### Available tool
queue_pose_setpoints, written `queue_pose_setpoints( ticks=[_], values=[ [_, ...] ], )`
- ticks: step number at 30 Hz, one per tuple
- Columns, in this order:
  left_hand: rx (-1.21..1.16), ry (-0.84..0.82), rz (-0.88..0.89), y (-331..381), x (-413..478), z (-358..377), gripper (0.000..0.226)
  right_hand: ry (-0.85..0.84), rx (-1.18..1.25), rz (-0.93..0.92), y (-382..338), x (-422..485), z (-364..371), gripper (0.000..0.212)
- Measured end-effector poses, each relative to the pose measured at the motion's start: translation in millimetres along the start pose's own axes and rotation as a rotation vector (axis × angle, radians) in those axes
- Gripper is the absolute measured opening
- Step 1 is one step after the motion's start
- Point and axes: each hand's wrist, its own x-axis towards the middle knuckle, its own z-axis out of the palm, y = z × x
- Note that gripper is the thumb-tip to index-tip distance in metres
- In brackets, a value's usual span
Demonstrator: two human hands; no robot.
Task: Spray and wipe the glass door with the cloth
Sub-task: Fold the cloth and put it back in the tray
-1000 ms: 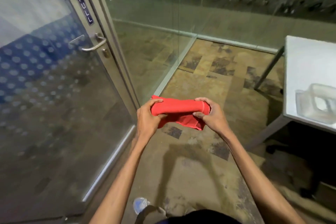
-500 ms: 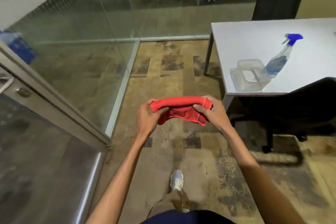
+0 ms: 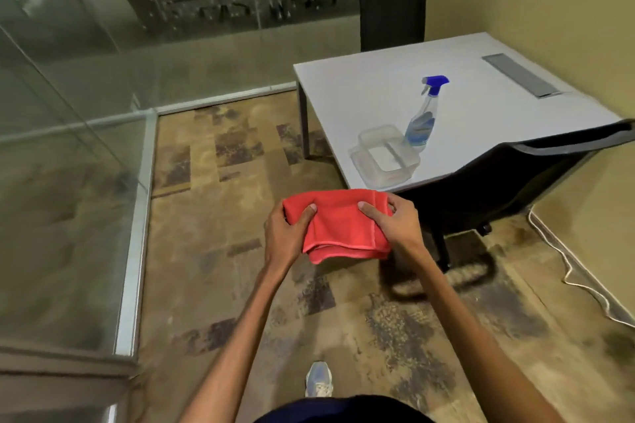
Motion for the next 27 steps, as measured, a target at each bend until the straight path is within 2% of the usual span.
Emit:
queue_pose_setpoints(
  ticks=[6,10,15,18,23,27],
  values=[
    [-0.007,-0.219,-0.058,7.8,37.4,45.0,0.042,0.141,-0.054,0.012,10.4,30.9,-29.2,0.021],
    [-0.017,-0.307,-0.087,12.0,59.5,81.2,0.045,0.218,-0.101,0.034,17.3,56.7,-49.7,0.020],
    [-0.056,-0.487,-0.182,13.7,85.8,134.7,0.059,0.325,-0.077,0.122,40.5,100.3,-83.6,0.032],
    [-0.063,-0.454,-0.229,18.4,105.6,171.8,0.058,0.276,-0.067,0.195,49.3,137.1,-106.6,0.046],
    [-0.107,-0.274,-0.298,17.3,136.4,235.2,0.043,0.062,-0.081,0.235,52.5,203.7,-140.1,0.075],
    [-0.140,-0.145,-0.326,20.1,152.2,269.2,0.022,0.014,-0.154,0.187,55.2,251.5,-151.8,0.072]
  ],
)
